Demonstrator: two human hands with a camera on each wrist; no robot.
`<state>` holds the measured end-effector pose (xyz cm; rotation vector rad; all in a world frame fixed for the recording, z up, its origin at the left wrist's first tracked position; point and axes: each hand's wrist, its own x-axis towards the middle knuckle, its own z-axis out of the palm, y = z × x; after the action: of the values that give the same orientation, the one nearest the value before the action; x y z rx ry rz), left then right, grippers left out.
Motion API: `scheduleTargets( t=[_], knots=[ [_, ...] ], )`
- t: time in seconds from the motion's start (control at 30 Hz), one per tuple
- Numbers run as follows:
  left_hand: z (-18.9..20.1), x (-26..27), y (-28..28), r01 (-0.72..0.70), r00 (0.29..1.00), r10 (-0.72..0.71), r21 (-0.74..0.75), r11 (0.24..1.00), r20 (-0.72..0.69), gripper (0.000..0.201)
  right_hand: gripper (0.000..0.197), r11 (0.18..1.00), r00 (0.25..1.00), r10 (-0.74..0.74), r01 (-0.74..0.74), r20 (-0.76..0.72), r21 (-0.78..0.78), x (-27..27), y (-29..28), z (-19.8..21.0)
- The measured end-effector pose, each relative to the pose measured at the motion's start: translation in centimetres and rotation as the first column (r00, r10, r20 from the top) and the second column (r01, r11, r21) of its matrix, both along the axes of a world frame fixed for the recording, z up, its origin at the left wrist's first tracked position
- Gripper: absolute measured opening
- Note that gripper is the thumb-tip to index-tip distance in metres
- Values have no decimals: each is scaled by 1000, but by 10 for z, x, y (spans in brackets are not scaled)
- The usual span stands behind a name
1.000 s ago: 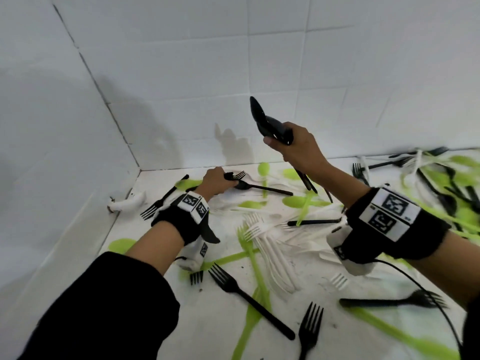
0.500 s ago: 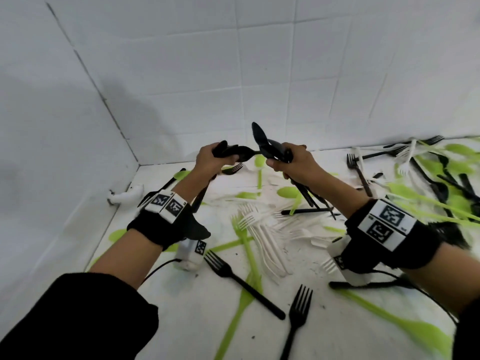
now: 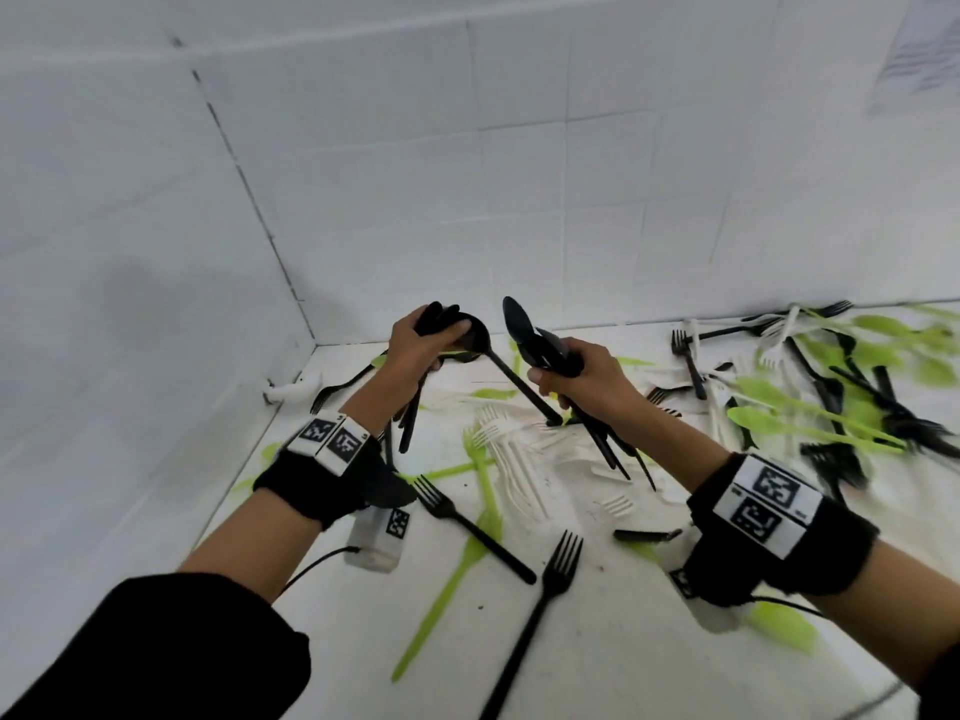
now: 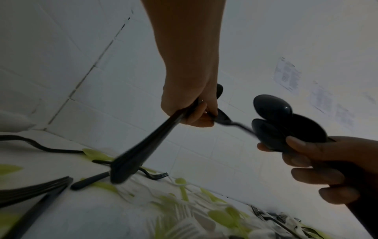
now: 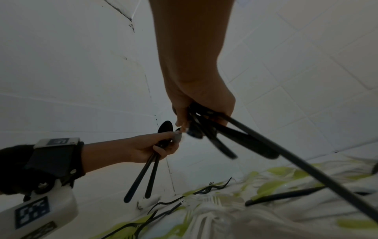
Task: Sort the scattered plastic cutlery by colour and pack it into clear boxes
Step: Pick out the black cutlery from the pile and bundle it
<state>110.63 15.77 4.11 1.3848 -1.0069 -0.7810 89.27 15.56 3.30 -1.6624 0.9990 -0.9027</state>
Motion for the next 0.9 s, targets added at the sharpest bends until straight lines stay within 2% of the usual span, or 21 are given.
scheduleTargets(
  t=[0.17,0.23,0.3,0.43,0.57,0.63,0.7,0.77,0.9],
  knots=[
    [2,-38,26,80,996,-79,26,996,-39,8,5,999,1000,12,-11,-19,47,-14,12,-10],
    [-2,-51,31,148,986,-141,81,986,-86,9,16,998,1000,-5,4,13,61,-16,16,-13],
    [-3,-66,36,186,968,-163,109,977,-192,15,23,995,998,-16,10,60,102,-24,20,-11],
    [-11,-84,38,248,873,-177,100,964,-455,25,24,983,993,-31,10,112,186,-42,22,-9],
    [-20,-105,35,217,775,-128,70,974,-619,23,26,973,984,-39,-2,171,231,-65,17,-9],
    [-22,-109,36,202,762,-99,90,975,-640,15,27,968,976,-54,-1,213,251,-68,17,-9],
    [-25,-122,32,207,781,-97,109,972,-617,7,28,964,967,-53,-15,248,266,-77,13,-9],
    [-27,-130,27,218,795,-106,119,969,-598,9,25,960,963,-42,-35,267,276,-81,12,-8],
    [-31,-144,20,237,748,-111,107,966,-655,15,23,966,973,-23,-38,230,257,-85,11,-14]
  ],
)
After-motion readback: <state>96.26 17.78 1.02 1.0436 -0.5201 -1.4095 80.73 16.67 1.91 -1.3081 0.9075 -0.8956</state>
